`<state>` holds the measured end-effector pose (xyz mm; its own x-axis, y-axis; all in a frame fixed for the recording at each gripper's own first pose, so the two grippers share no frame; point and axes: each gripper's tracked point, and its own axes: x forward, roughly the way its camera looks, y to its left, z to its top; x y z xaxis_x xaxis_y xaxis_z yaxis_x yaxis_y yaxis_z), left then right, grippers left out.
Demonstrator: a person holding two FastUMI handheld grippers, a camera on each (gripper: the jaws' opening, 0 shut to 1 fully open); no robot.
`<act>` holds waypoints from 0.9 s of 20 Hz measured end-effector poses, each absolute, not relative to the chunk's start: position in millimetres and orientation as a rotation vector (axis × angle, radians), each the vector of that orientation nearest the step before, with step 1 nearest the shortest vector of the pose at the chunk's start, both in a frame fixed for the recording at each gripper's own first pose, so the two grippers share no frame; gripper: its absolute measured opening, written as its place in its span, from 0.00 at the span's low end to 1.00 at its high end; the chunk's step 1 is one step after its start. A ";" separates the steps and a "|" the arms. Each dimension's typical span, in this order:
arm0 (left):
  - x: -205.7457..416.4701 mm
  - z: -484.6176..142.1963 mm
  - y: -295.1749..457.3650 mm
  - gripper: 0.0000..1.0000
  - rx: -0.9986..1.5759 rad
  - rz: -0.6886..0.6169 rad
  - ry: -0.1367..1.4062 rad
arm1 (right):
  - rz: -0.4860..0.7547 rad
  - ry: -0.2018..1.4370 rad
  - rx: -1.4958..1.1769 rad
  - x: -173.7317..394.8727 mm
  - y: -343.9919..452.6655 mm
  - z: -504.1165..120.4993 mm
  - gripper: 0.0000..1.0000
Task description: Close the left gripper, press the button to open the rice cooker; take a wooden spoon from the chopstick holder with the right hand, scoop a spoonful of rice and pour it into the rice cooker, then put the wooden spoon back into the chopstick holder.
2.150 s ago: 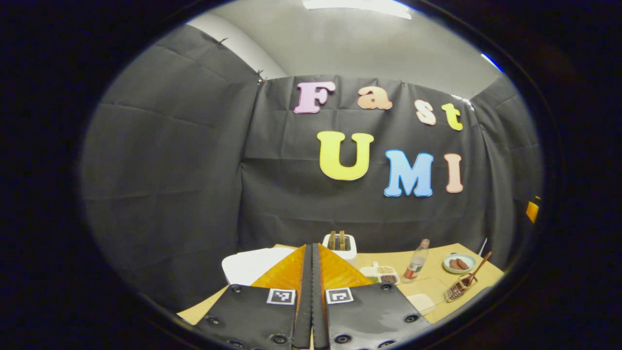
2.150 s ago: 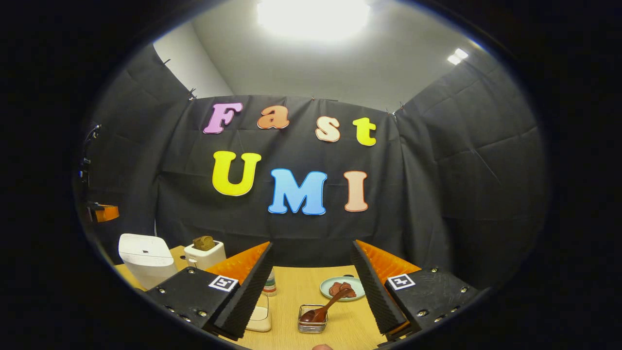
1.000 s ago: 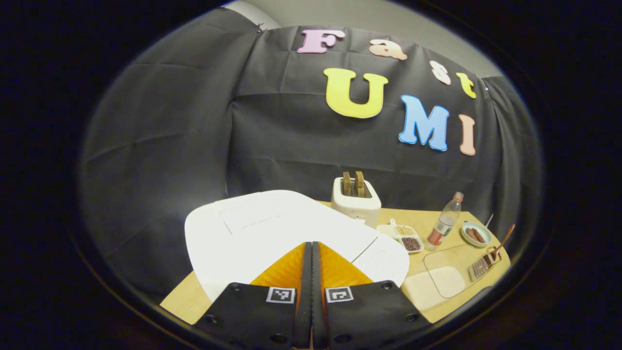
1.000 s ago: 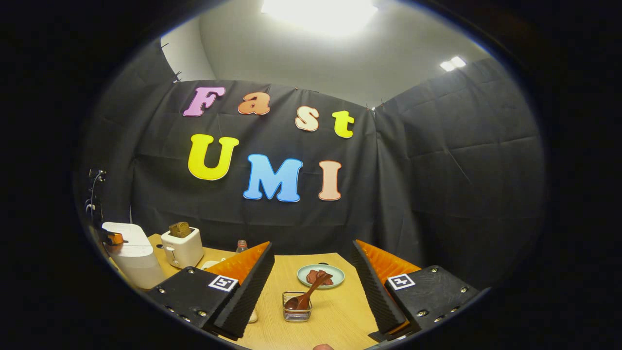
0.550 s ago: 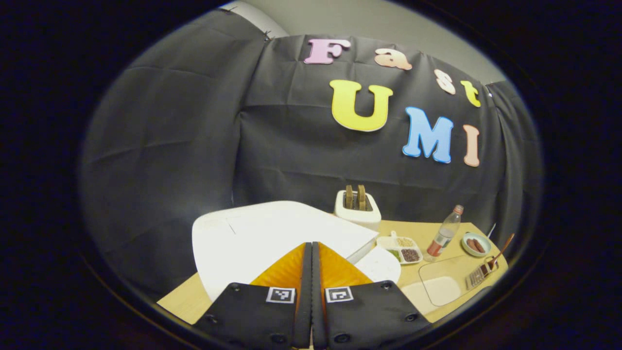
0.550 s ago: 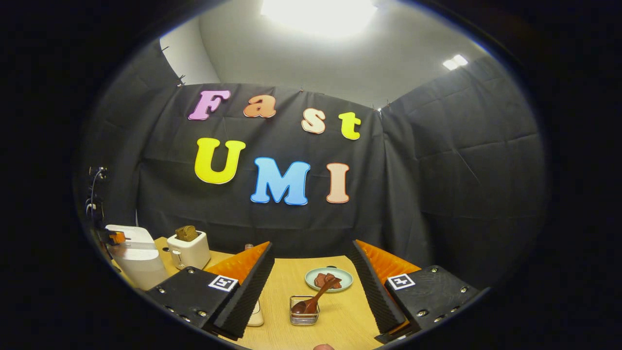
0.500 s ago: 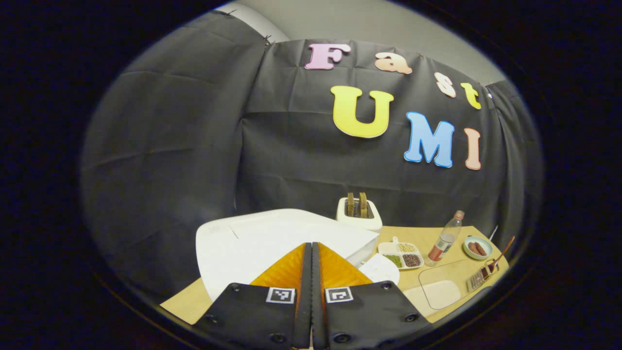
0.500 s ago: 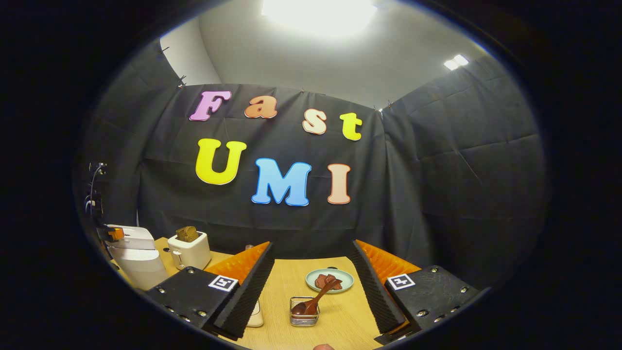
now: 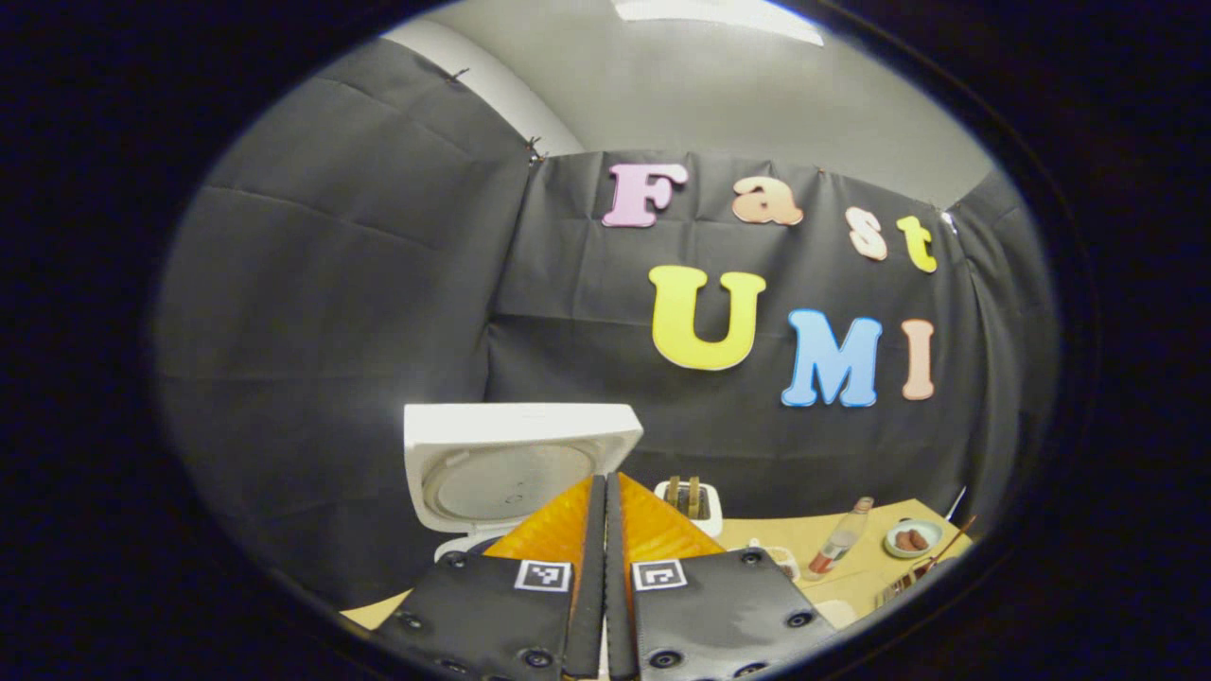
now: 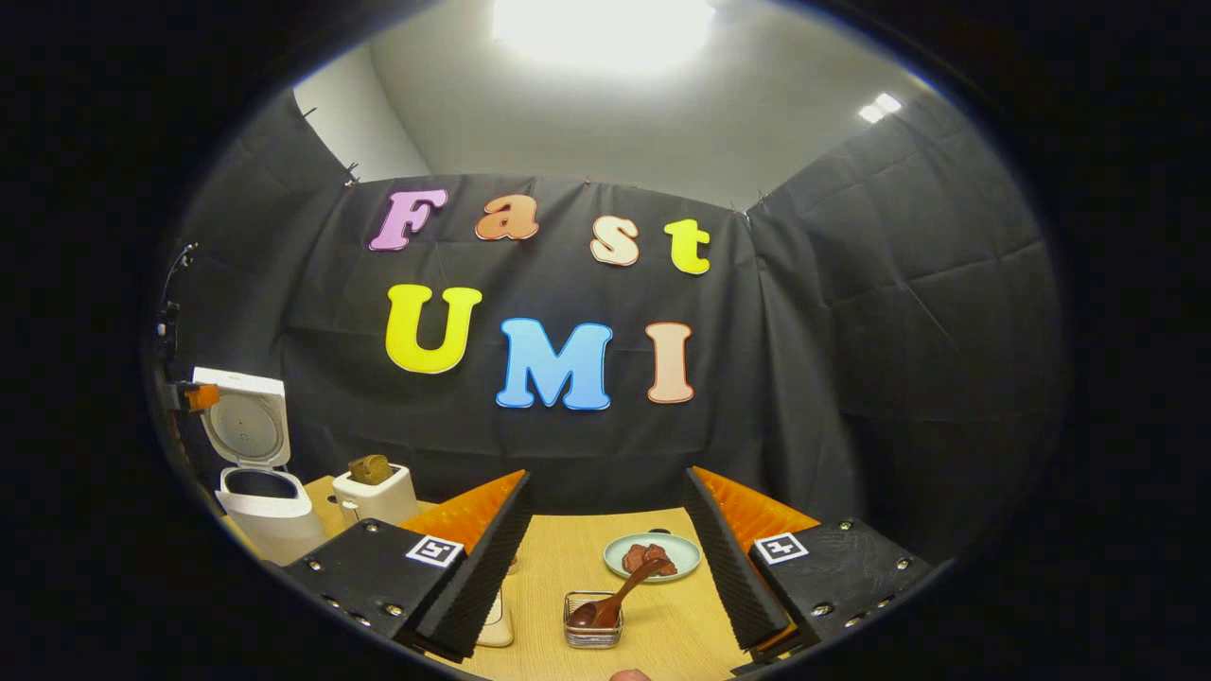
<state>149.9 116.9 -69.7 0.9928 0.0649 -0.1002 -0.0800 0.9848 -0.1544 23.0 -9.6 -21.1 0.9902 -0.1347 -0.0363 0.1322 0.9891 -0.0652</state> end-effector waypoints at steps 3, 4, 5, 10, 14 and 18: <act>132.5 -44.9 95.1 0.24 -0.164 0.034 0.058 | -0.128 0.045 -0.057 32.4 -19.4 -24.4 0.96; 126.0 -40.3 87.1 0.38 -0.161 0.020 0.052 | -0.127 0.045 -0.053 35.7 -22.3 -25.5 0.96; 121.8 -34.8 80.0 0.45 -0.156 0.009 0.044 | -0.126 0.044 -0.045 40.4 -25.2 -25.6 0.96; 91.9 -18.3 47.9 0.99 -0.100 -0.036 0.015 | -0.119 0.070 -0.016 62.5 -42.1 -35.6 0.96; 69.0 -11.7 30.2 0.97 -0.085 -0.060 0.008 | -0.109 0.120 0.021 82.0 -54.7 -52.7 0.96; 51.9 -4.0 24.1 0.97 -0.064 -0.057 -0.004 | -0.099 0.184 0.044 104.5 -64.5 -77.8 0.96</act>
